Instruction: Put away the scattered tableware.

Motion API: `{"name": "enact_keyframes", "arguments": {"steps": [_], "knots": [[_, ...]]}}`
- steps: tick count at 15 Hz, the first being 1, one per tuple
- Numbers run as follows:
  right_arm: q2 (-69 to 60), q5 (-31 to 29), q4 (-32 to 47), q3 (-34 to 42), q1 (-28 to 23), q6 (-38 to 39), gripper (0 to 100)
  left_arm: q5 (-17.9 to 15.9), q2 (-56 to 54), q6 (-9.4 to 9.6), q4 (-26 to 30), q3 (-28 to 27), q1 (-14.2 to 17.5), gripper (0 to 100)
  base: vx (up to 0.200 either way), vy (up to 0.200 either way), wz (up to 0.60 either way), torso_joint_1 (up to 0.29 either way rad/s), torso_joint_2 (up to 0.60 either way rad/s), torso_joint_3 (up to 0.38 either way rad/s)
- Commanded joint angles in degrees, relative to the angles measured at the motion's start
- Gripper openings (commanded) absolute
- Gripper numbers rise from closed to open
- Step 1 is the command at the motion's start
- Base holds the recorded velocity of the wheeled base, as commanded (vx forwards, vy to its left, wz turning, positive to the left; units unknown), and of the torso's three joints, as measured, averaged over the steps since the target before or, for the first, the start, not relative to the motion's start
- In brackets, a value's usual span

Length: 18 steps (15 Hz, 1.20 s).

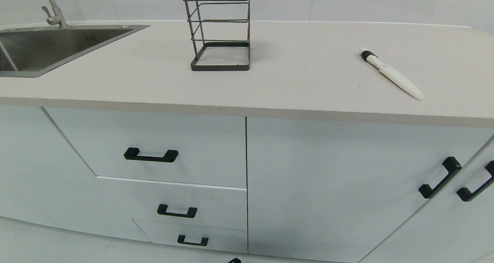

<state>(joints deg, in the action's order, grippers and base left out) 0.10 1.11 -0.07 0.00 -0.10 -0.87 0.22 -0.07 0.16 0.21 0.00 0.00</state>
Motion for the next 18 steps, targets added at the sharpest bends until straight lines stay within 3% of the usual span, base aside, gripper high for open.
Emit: {"name": "enact_keyframes", "arguments": {"steps": [1, 11, 13, 15, 17, 18], "knots": [[0.1, 0.0, 0.0, 0.0, 0.0, 0.0, 100, 0.0, 0.1, 0.02, 0.0, 0.0, 0.0, 100, 0.000, 0.000, -0.60, -0.002, 0.00, 0.002], [0.1, 0.0, 0.0, 0.0, 0.0, 0.0, 100, 0.0, 0.1, 0.02, 0.1, 0.0, 0.0, 100, 0.000, 0.000, 0.00, 0.000, 0.00, 0.000], [0.1, 0.0, 0.0, 0.0, 0.0, 0.0, 100, 0.0, 0.1, 0.02, 0.0, 0.0, 0.0, 100, 0.000, -0.200, 0.00, -0.002, 0.00, 0.000], [0.1, 0.0, 0.0, 0.0, 0.0, 0.0, 100, 0.2, 0.1, -0.69, 0.0, 0.0, 0.0, 100, 0.000, 0.000, 0.00, 0.000, 0.00, 0.000], [0.1, 0.0, 0.0, 0.0, 0.0, 0.0, 100, 1.1, 0.1, -2.71, -0.2, 0.0, 0.0, 100, 0.000, 0.000, 0.00, 0.000, 0.00, 0.000], [0.1, 0.0, 0.0, 0.0, 0.0, 0.0, 100, 1.1, 0.1, -2.62, -0.2, 0.0, 0.0, 100, 0.000, 0.000, 0.00, 0.000, 0.00, 0.000]]}}
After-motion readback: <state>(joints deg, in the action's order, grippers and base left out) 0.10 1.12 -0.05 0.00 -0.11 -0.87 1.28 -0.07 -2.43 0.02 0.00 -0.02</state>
